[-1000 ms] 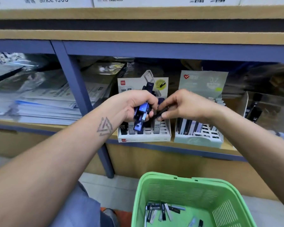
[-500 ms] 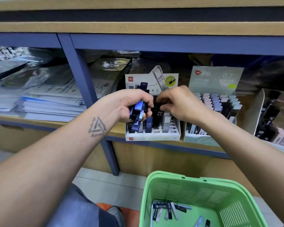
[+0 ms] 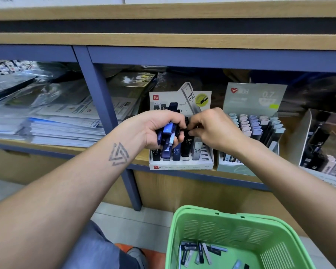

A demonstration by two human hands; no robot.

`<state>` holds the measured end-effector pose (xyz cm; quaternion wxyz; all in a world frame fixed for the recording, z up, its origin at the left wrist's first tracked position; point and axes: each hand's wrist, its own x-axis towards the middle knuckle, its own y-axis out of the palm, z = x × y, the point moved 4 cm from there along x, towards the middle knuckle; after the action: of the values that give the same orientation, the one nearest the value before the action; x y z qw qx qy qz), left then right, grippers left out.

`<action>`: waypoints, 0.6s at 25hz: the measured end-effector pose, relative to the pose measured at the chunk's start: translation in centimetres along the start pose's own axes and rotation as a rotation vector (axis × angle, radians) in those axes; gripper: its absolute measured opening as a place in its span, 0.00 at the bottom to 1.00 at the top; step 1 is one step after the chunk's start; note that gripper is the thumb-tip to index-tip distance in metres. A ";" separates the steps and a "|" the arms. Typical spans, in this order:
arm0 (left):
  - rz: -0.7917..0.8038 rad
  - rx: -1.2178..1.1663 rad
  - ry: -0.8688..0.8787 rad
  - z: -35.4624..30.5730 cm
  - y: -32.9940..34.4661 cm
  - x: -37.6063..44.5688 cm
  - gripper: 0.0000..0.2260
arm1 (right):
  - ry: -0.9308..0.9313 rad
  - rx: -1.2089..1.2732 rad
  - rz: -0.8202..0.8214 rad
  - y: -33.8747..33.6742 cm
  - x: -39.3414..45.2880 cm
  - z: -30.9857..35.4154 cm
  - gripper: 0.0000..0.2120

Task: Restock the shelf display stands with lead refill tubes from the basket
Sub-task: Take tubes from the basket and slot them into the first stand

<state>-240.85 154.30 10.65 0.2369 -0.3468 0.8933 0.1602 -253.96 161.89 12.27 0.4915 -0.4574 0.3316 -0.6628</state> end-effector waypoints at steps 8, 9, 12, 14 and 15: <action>0.037 -0.052 -0.011 -0.1 0.1 0.2 0.04 | -0.121 -0.178 0.046 1.8 -0.1 0.1 0.11; 0.040 -0.056 -0.010 -0.1 0.1 0.1 0.05 | -0.131 -0.154 0.048 1.6 0.1 0.1 0.11; 0.049 -0.073 0.011 -0.3 0.1 0.0 0.05 | 0.057 0.189 -0.018 -0.3 0.5 -0.7 0.13; 0.094 -0.076 0.032 -0.6 0.6 -0.3 0.06 | 0.226 0.674 0.030 -0.8 0.1 -1.4 0.17; 0.121 -0.070 0.039 -0.6 0.9 -0.3 0.08 | 0.250 0.852 0.061 -0.8 -0.2 -1.6 0.19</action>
<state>-241.50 154.86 11.44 0.1970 -0.3034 0.9109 0.1984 -255.73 162.34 12.33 0.6114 -0.1203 0.0991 -0.7758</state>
